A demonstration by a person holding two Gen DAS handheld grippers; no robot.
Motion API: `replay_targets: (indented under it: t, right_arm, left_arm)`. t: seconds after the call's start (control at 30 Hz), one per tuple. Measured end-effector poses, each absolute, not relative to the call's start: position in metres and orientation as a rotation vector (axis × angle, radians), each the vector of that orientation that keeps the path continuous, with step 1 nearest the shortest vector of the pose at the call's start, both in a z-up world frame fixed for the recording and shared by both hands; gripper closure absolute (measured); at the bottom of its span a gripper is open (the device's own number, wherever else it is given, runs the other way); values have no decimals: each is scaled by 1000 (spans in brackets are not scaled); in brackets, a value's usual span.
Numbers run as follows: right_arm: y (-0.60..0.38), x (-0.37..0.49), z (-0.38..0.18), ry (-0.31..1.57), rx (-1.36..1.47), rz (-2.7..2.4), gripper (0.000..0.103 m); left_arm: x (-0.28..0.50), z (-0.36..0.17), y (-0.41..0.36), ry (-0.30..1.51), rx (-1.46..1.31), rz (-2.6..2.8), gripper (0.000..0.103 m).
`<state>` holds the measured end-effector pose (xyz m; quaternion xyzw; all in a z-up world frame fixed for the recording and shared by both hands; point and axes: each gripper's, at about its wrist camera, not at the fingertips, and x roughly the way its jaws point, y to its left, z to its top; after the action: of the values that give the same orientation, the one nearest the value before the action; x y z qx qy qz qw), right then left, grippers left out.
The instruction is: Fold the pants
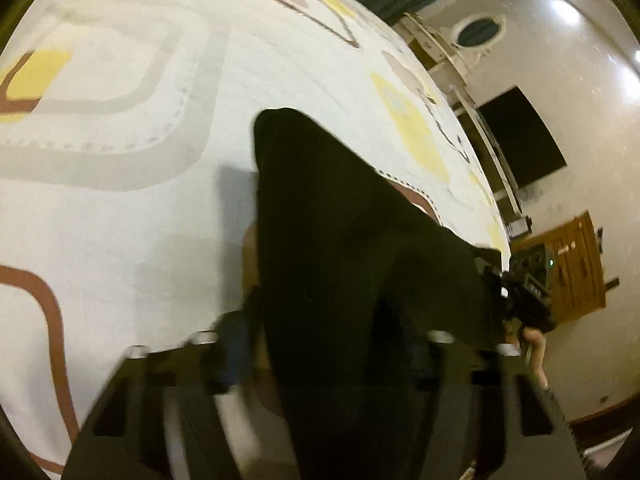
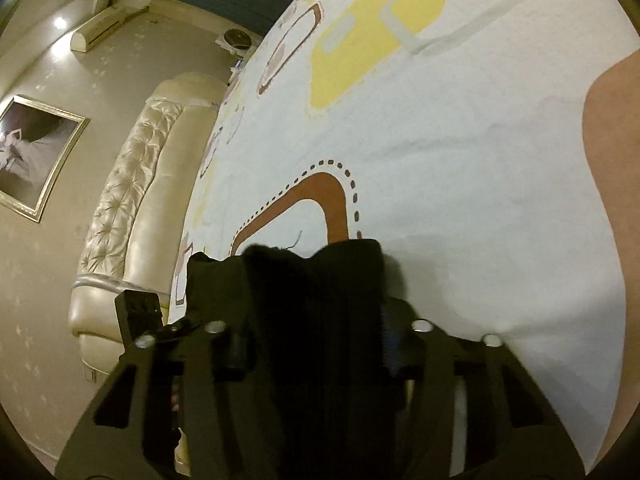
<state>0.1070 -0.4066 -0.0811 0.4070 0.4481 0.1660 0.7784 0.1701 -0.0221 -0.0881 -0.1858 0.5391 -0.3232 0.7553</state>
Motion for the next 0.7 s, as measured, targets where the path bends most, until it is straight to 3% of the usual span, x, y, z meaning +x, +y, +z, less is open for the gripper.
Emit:
replay_targets:
  t: [0.23, 0.7]
  right_arm:
    - [-396, 108, -62, 920, 813, 347, 71]
    - [-368, 187, -49, 849, 821, 388, 72]
  left_arm:
    - [175, -74, -31, 1120, -344, -643, 76]
    - [239, -48, -21, 1045, -240, -483, 77]
